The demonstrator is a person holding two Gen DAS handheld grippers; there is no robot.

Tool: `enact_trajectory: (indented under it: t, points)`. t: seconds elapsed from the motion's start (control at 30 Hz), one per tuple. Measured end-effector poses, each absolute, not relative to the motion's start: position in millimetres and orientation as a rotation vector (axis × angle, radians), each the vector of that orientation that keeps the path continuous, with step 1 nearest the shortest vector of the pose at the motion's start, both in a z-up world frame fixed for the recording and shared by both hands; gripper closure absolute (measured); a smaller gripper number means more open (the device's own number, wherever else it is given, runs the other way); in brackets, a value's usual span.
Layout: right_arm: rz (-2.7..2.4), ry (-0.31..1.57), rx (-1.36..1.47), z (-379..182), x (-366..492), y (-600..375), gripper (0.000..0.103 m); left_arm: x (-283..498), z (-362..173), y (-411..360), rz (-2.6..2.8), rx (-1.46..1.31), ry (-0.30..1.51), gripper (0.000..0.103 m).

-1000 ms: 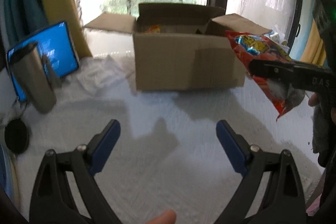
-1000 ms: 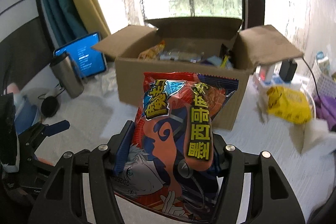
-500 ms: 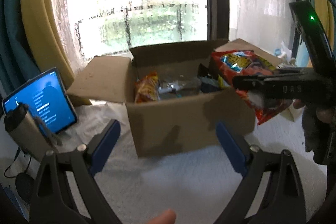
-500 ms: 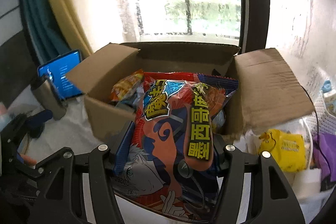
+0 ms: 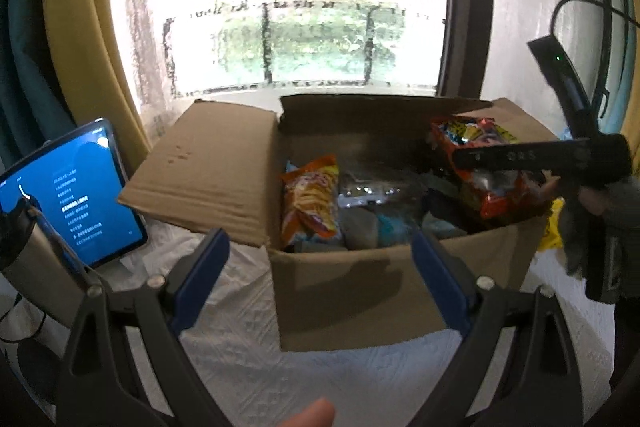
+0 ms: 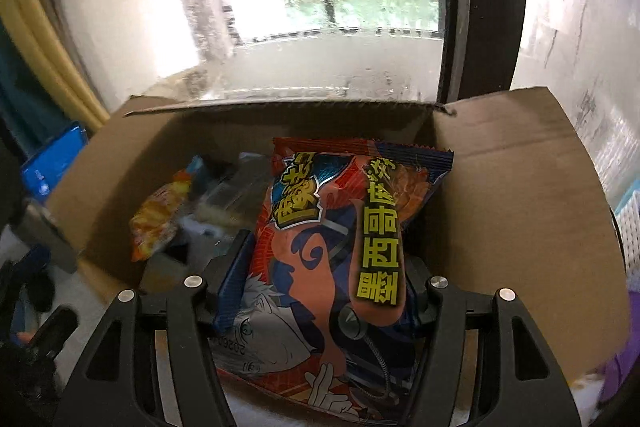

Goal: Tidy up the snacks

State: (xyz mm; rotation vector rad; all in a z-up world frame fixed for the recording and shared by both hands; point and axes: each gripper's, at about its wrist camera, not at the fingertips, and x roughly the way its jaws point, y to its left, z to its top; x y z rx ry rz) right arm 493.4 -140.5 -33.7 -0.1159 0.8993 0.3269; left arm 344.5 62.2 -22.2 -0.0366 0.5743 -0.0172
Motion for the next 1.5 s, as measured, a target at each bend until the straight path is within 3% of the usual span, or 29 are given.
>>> enact_trajectory:
  t: [0.1, 0.93, 1.5]
  points:
    - [0.297, 0.838, -0.163, -27.9, 493.0, -135.7, 0.012, 345.4, -24.0, 66.0, -0.008, -0.044, 0.576, 0.009]
    - [0.327, 0.703, -0.219, 4.4, 376.3, -152.8, 0.012, 286.9, -17.0, 47.3, -0.037, -0.055, 0.558, 0.009]
    - [0.403, 0.596, -0.245, 24.1, 271.9, -164.5, 0.012, 201.0, 4.4, 26.6, 0.005, -0.039, 0.424, 0.009]
